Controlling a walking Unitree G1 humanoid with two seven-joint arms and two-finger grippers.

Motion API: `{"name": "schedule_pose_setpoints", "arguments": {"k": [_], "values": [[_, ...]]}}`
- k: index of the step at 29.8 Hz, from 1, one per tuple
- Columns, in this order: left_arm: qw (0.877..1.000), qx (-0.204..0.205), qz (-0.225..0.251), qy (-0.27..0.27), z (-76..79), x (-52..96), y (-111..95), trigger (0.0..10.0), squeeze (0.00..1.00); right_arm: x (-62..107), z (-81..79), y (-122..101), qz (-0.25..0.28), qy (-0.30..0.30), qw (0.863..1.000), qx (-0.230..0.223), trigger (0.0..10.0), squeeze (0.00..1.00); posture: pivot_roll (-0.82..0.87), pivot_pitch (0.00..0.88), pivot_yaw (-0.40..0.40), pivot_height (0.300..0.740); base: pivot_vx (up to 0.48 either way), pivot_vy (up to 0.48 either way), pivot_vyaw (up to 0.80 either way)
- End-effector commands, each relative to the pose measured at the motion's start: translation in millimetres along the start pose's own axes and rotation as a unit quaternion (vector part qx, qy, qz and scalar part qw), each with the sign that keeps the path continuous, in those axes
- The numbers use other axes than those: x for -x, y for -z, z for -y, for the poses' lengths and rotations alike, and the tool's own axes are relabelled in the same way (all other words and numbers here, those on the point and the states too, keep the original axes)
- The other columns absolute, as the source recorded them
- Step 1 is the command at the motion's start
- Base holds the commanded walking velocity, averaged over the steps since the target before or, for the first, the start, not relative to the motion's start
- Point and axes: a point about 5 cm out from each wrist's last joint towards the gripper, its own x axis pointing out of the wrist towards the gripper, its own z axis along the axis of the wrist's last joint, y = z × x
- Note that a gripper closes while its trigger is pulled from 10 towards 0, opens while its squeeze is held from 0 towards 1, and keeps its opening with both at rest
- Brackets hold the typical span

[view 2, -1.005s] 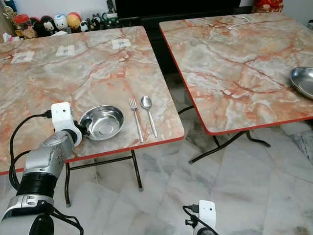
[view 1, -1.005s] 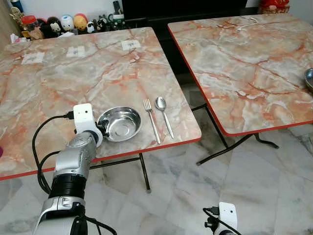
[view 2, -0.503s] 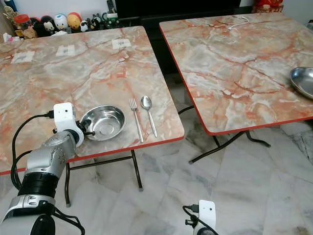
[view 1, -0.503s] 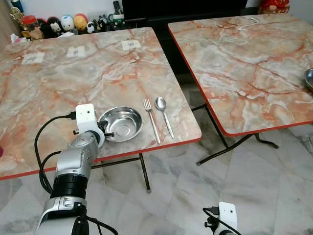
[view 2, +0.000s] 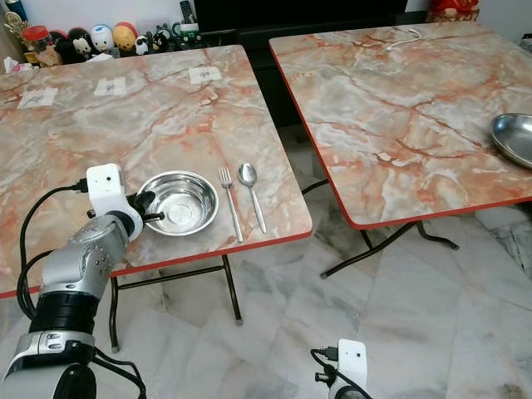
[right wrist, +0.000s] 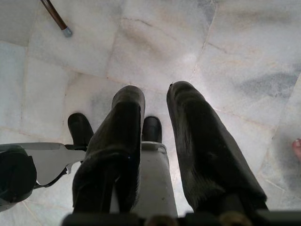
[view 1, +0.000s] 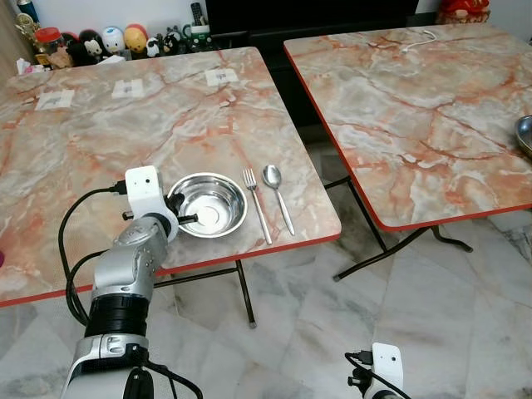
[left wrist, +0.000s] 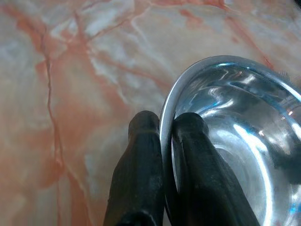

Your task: Setting the table

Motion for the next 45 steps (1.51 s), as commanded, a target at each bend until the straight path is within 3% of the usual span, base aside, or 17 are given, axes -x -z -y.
{"name": "schedule_pose_setpoints", "arguments": {"k": [1,5,7,8,13,14,15,16,20,30,37,45], "values": [[0.999,0.032,-0.003,-0.013,-10.7,6.7,12.2,0.0,0.00,1.0,1.6,5.4,-0.012,0.003,1.000,-0.001,10.0,0.00,0.03,0.104,0.017,0.740,0.000,0.000,0.00],[0.995,0.093,0.023,-0.015,-17.4,17.1,15.8,0.0,0.00,1.0,3.0,5.5,-0.013,0.004,1.000,0.002,10.0,0.00,0.04,0.104,0.012,0.740,0.000,0.000,0.00],[0.987,0.154,0.054,-0.012,-20.5,25.0,15.9,0.0,0.00,1.0,3.8,5.3,-0.013,0.004,1.000,0.005,10.0,0.00,0.03,0.105,0.008,0.740,0.000,0.000,0.00],[0.987,0.154,0.054,-0.012,-20.5,25.0,15.9,0.0,0.00,1.0,3.8,5.3,-0.013,0.004,1.000,0.005,10.0,0.00,0.03,0.105,0.008,0.740,0.000,0.000,0.00],[0.967,0.234,0.101,0.018,-19.7,37.3,15.6,0.0,0.00,1.1,4.4,5.1,-0.013,0.004,1.000,0.005,10.0,0.00,0.03,0.099,0.005,0.740,0.000,0.000,0.00],[0.966,0.236,0.103,0.023,-19.4,39.5,16.1,4.7,0.00,1.0,4.5,5.0,-0.013,0.005,1.000,0.005,10.0,0.00,0.03,0.099,0.005,0.740,0.000,0.000,0.00],[0.966,0.235,0.105,0.029,-19.0,42.6,17.6,4.7,0.00,1.0,4.9,4.8,-0.012,0.005,1.000,0.006,10.0,0.00,0.03,0.099,0.004,0.740,0.000,0.000,0.00],[0.962,0.247,0.112,0.038,-18.1,44.6,16.7,10.0,0.00,1.0,5.1,4.6,-0.012,0.005,1.000,0.006,10.0,0.00,0.03,0.096,0.001,0.740,0.000,0.000,0.00],[0.950,0.276,0.134,0.061,-15.0,48.2,12.9,10.0,0.00,1.0,5.8,4.5,-0.013,0.006,1.000,0.007,10.0,0.00,0.03,0.089,0.000,0.740,0.000,0.000,0.00],[0.949,0.255,0.170,0.069,-15.6,59.7,9.2,10.0,0.00,2.1,6.4,9.3,-0.019,0.004,1.000,0.011,10.0,0.00,0.02,0.010,0.013,0.740,0.000,0.000,0.00],[0.951,0.240,0.195,0.024,-32.8,61.3,3.9,10.0,0.00,1.9,8.6,6.9,-0.014,0.008,1.000,0.010,10.0,0.00,0.01,0.056,0.001,0.740,0.000,0.000,0.00],[0.955,0.230,0.189,0.004,-33.8,61.8,6.8,10.0,0.00,1.5,8.8,2.4,0.001,0.012,1.000,0.020,10.0,0.00,0.01,0.108,0.001,0.740,0.000,0.000,0.33]]}}
